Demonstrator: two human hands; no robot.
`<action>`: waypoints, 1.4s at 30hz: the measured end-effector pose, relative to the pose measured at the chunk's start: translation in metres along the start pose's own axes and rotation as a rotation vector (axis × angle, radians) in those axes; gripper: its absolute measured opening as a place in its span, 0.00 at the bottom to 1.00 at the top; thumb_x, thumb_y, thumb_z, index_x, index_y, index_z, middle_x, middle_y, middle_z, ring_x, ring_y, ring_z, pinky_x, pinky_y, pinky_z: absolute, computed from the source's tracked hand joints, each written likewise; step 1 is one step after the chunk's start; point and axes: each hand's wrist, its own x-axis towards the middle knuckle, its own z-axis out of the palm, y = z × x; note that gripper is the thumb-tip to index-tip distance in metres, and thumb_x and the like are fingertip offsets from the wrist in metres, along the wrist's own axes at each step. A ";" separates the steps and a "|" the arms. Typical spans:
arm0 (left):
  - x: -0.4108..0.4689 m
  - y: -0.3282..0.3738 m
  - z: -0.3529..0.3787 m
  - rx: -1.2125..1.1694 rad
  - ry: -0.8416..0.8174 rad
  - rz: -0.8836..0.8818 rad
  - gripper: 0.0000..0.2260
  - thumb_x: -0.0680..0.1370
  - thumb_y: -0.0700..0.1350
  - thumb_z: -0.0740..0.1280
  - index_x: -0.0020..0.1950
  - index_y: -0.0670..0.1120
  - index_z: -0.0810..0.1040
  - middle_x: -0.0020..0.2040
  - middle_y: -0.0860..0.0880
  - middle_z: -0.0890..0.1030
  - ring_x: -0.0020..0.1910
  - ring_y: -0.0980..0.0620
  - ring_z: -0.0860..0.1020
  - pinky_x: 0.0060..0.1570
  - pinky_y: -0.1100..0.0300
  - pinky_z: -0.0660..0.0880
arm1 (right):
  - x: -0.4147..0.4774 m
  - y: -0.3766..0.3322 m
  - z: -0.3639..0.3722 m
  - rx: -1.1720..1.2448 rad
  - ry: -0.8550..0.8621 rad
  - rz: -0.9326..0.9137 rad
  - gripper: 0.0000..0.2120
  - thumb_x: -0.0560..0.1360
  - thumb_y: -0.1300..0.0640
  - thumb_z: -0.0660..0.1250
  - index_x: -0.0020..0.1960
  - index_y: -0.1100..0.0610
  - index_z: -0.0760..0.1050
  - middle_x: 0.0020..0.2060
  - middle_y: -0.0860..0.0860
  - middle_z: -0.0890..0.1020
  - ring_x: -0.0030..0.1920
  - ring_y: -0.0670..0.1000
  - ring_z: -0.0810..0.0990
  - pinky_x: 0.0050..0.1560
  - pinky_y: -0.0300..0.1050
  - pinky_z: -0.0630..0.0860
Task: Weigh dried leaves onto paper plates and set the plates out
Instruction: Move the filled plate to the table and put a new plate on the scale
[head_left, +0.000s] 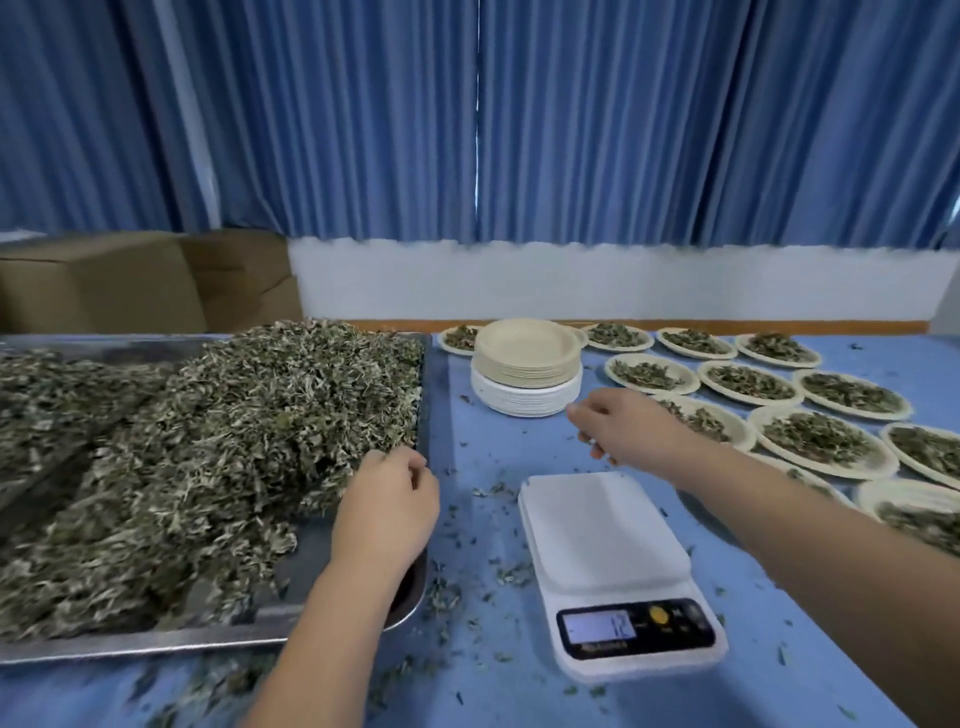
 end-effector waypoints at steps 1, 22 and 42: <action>-0.002 -0.001 0.001 0.023 -0.004 0.018 0.07 0.80 0.48 0.60 0.54 0.51 0.76 0.51 0.50 0.72 0.47 0.47 0.75 0.50 0.51 0.75 | 0.010 -0.005 0.001 -0.154 -0.011 -0.048 0.14 0.80 0.44 0.59 0.50 0.55 0.75 0.41 0.51 0.80 0.41 0.51 0.80 0.40 0.45 0.75; 0.005 -0.005 0.006 0.197 -0.032 0.066 0.13 0.82 0.49 0.56 0.63 0.48 0.71 0.57 0.48 0.72 0.54 0.48 0.74 0.47 0.55 0.77 | 0.158 -0.054 0.028 -0.857 -0.117 -0.099 0.15 0.78 0.63 0.56 0.61 0.60 0.77 0.56 0.56 0.78 0.54 0.55 0.74 0.48 0.40 0.68; 0.006 -0.012 0.008 0.191 -0.035 0.058 0.13 0.81 0.49 0.56 0.65 0.48 0.69 0.59 0.48 0.71 0.54 0.48 0.74 0.48 0.54 0.76 | 0.152 -0.046 0.005 -0.829 0.114 -0.332 0.11 0.78 0.60 0.60 0.49 0.61 0.81 0.47 0.55 0.79 0.48 0.57 0.77 0.49 0.53 0.76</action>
